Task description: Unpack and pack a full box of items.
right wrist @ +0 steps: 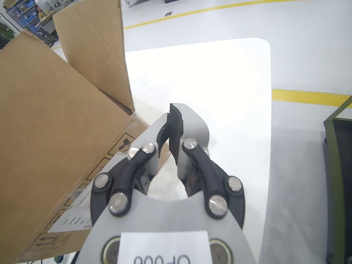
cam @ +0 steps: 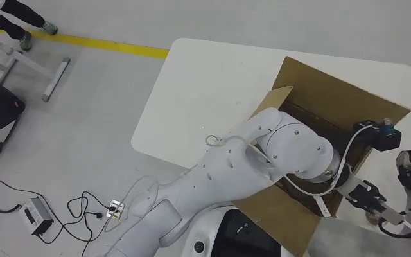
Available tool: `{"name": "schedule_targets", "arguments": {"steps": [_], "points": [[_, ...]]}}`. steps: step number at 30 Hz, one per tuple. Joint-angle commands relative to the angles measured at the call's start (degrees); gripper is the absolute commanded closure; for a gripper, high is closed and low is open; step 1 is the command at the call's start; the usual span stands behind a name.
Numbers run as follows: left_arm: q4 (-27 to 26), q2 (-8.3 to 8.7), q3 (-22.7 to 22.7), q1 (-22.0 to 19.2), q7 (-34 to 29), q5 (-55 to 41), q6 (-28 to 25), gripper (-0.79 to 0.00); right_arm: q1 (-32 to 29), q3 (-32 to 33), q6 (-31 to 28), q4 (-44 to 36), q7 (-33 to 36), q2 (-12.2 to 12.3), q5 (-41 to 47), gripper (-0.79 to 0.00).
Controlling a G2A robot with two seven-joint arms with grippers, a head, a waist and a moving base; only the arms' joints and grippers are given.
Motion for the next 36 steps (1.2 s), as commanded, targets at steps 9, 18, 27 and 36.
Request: {"name": "schedule_targets", "arguments": {"steps": [9, 18, 27, 36], "points": [[3.0, -0.31, 3.4, -3.2, 0.1, 3.8, 4.6, 0.000, -1.0, 3.9, 0.9, -1.6, -0.1, 0.3, 2.1, -0.382], [3.2, -0.35, 3.9, -3.8, 1.8, 5.0, 5.9, 0.000, -1.8, 4.9, 1.8, -2.6, -0.3, 0.5, 2.6, -0.382], [5.4, -0.60, 3.3, -4.7, 5.3, 4.2, 5.8, 0.000, -1.8, 6.1, 2.4, -2.6, -0.6, 0.6, 2.7, -0.357], [9.5, -0.93, 2.1, -7.4, 10.7, 6.2, 6.7, 0.000, -2.5, 7.0, 3.0, -2.5, -0.6, 0.8, 2.8, -0.351]]}}
